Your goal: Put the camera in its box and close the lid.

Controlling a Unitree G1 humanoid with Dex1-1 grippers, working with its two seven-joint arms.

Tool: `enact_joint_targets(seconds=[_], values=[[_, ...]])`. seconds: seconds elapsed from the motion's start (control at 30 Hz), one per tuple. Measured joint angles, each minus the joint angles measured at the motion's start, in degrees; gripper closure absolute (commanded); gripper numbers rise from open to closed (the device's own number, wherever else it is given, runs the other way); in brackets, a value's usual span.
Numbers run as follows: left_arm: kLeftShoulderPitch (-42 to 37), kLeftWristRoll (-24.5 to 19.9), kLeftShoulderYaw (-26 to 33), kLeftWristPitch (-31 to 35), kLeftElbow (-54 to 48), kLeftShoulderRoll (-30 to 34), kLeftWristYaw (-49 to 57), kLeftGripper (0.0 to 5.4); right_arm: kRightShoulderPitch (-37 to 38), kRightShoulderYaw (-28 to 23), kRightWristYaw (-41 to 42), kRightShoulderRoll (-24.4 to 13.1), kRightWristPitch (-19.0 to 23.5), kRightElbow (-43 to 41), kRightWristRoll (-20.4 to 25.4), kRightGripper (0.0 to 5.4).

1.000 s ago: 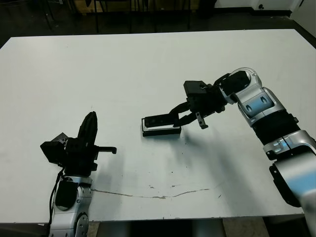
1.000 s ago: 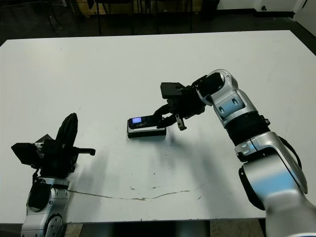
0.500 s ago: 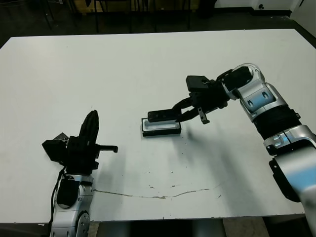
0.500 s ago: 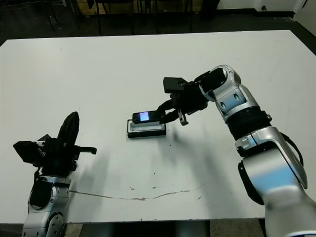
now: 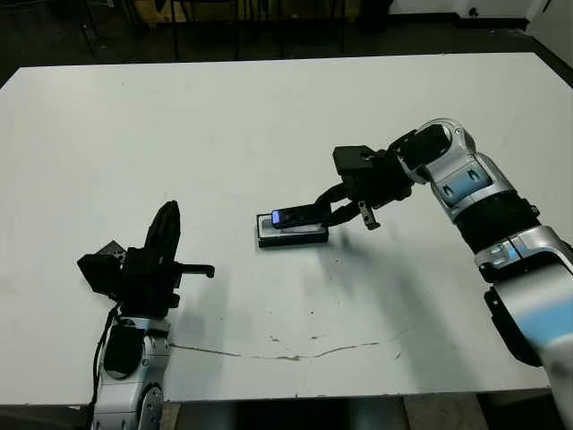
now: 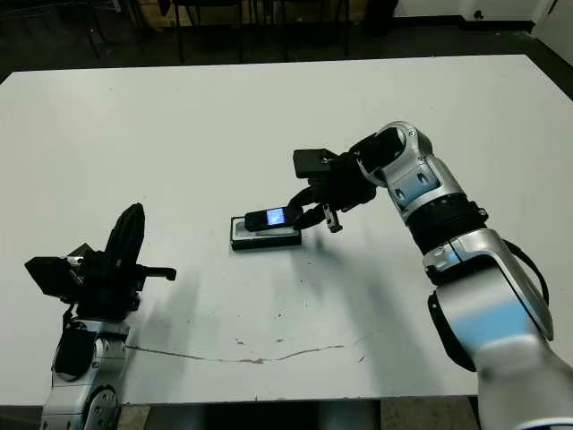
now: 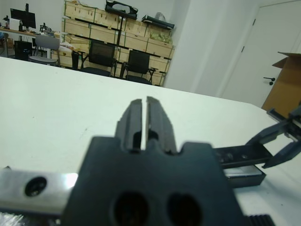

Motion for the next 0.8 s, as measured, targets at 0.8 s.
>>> enact_joint_targets(seconds=[0.8], values=[[0.14, 0.38, -0.21, -0.84, 0.27, -0.05, 0.05, 5.40, -1.78, 1.50, 1.42, 1.23, -2.40, 3.70, -2.95, 4.99]])
